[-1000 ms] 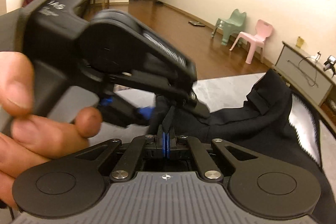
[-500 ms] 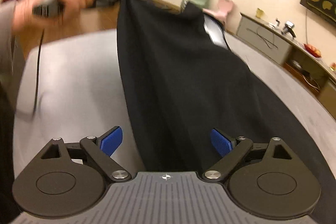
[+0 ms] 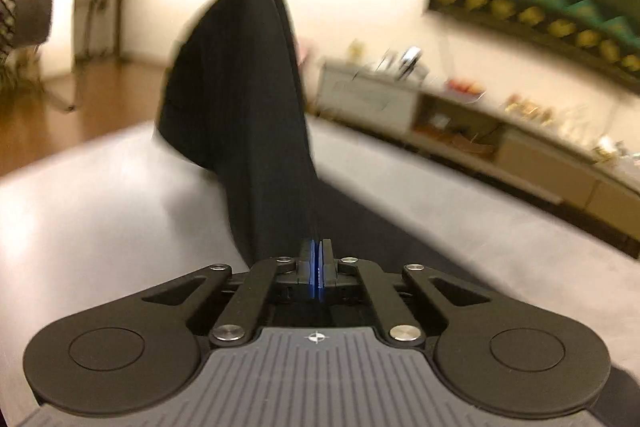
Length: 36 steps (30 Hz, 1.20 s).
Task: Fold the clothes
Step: 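Lift the garment with the left gripper and lay it down flat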
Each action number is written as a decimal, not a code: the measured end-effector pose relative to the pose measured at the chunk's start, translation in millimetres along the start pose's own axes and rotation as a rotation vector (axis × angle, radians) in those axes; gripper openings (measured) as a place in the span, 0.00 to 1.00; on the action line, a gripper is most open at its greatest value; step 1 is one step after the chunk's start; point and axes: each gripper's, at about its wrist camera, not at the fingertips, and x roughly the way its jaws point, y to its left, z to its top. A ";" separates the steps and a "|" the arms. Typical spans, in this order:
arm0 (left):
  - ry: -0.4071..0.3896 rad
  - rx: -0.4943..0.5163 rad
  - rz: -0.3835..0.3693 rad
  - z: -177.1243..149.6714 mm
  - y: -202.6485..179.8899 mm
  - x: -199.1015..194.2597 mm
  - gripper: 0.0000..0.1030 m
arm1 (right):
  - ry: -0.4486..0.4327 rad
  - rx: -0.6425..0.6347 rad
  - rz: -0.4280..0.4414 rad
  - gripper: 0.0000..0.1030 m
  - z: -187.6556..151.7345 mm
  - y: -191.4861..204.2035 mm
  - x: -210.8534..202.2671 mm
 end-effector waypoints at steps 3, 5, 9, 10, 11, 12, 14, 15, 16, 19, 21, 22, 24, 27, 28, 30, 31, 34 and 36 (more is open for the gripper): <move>-0.049 0.045 -0.014 12.7 -16.6 -34.8 0.02 | -0.083 0.015 0.045 0.00 12.4 -1.3 -25.0; -0.073 0.006 0.080 9.2 24.5 -70.5 0.02 | -0.109 0.014 0.094 0.00 12.1 4.7 -35.1; -0.050 -0.138 0.347 -28.8 147.8 -116.3 0.02 | -0.019 0.009 0.207 0.00 -22.0 34.5 -19.3; -0.031 -0.177 0.430 -44.2 180.8 -120.6 0.02 | 0.016 0.012 0.228 0.00 -34.0 42.3 -13.0; -0.008 -0.207 0.480 -59.1 207.3 -121.8 0.02 | 0.046 0.026 0.225 0.00 -45.6 45.9 -9.6; 0.017 -0.235 0.522 -73.9 232.2 -122.2 0.02 | 0.083 0.045 0.216 0.00 -57.6 47.1 -6.5; 0.046 -0.282 0.571 -102.0 266.1 -120.7 0.02 | 0.153 0.106 0.198 0.01 -80.3 39.9 -12.7; 0.041 -0.300 0.569 -109.5 274.0 -120.5 0.02 | 0.171 0.145 0.192 0.04 -89.8 32.5 -23.6; 0.031 -0.317 0.561 -115.3 279.8 -120.5 0.02 | 0.185 0.185 0.179 0.10 -99.0 21.7 -37.6; 0.003 -0.351 0.535 -126.8 291.8 -120.6 0.02 | 0.215 0.315 0.008 0.44 -125.6 -27.2 -87.5; -0.012 -0.344 0.519 -123.4 290.0 -121.2 0.02 | 0.211 0.456 -0.194 0.59 -147.2 -75.0 -125.7; -0.020 -0.340 0.511 -121.6 289.0 -121.5 0.02 | 0.203 0.522 -0.303 0.67 -158.9 -99.8 -145.0; -0.034 -0.334 0.495 -118.2 287.2 -122.0 0.02 | 0.184 0.629 -0.529 0.79 -186.0 -137.8 -182.9; -0.018 -0.325 0.488 -118.2 284.6 -125.2 0.02 | 0.190 0.681 -0.711 0.84 -211.8 -172.0 -209.4; -0.015 -0.321 0.489 -119.7 284.1 -125.5 0.02 | 0.206 0.686 -0.723 0.84 -218.0 -177.8 -210.3; -0.014 -0.320 0.494 -122.0 282.4 -128.3 0.02 | 0.234 0.702 -0.731 0.84 -225.5 -188.0 -202.9; -0.012 -0.319 0.498 -123.2 282.0 -128.8 0.02 | 0.245 0.710 -0.718 0.85 -225.2 -189.4 -191.4; 0.002 -0.307 0.513 -127.2 282.1 -125.8 0.02 | 0.262 0.599 -0.716 0.68 -213.8 -178.8 -164.8; 0.015 -0.292 0.522 -129.1 280.1 -121.1 0.02 | 0.256 0.553 -0.665 0.28 -203.5 -169.1 -159.0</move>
